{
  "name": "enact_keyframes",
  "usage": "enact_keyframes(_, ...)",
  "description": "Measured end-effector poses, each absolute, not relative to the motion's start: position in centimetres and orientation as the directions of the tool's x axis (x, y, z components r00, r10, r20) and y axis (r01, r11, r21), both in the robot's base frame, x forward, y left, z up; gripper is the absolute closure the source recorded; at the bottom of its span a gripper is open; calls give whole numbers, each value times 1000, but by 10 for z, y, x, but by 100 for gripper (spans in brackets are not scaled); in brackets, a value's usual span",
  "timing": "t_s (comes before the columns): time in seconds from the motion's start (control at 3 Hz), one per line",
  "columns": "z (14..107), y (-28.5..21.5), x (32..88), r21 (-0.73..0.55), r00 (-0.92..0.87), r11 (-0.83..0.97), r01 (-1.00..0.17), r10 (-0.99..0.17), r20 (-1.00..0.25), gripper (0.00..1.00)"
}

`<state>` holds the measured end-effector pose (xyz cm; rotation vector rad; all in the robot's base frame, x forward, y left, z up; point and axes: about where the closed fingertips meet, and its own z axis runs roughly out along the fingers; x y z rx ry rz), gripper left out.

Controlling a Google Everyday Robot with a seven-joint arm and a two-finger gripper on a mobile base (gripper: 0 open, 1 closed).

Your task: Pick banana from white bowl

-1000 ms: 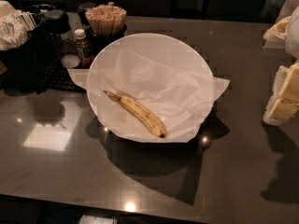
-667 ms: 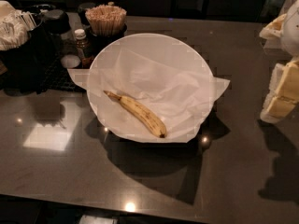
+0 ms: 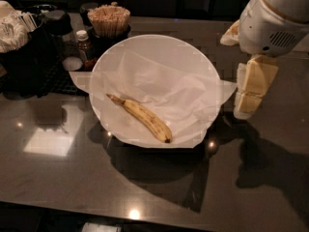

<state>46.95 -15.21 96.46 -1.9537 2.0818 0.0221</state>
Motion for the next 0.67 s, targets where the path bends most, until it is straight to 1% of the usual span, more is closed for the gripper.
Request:
enact_keyframes(0.33, 952, -118, 482, -135, 60, -28, -990, -970, -237, 0)
enact_keyframes(0.67, 947, -88, 490, -135, 147, -118, -984, -963, -228, 0)
